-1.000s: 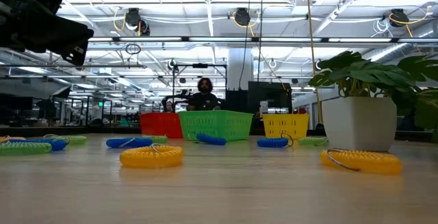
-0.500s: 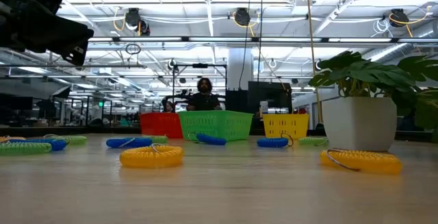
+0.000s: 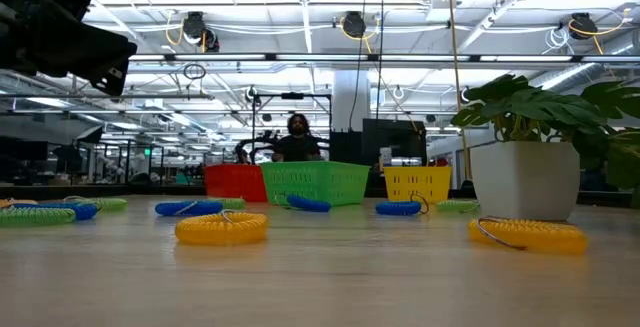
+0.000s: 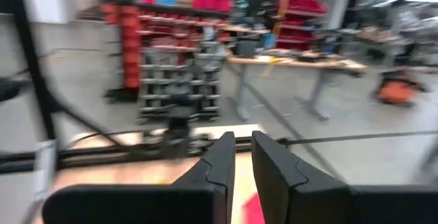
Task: Sort spring keychains
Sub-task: Put the yellow spring keychain into the yellow bin
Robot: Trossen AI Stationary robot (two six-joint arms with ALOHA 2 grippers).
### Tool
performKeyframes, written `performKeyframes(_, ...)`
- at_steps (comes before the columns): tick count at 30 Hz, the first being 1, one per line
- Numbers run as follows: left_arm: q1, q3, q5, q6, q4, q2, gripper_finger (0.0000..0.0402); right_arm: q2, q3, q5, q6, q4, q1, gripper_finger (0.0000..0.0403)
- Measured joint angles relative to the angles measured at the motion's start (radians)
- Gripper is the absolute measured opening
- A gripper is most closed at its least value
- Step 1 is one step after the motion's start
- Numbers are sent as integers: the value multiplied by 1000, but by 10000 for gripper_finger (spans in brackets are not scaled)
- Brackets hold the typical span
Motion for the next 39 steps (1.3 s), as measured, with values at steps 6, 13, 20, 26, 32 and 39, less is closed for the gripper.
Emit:
performKeyframes(6, 0, 0, 0, 0, 0, 0, 67, 3, 0, -1, 137, -98, 209, 51)
performKeyframes(13, 0, 0, 0, 0, 0, 0, 67, 19, 0, -4, 356, -212, 393, 123)
performKeyframes(20, 0, 0, 0, 0, 0, 0, 67, 51, 0, -83, 408, -233, 509, 162)
performKeyframes(26, 0, 0, 0, 0, 0, 0, 67, 75, 5, -312, 574, -334, 516, 164)
performKeyframes(32, 0, 0, 0, 0, 0, 0, 67, 180, 114, -494, 687, -569, 513, 164)
performKeyframes(39, 0, 0, 0, 0, 0, 0, 67, 324, 264, -629, 680, -741, 494, 164)
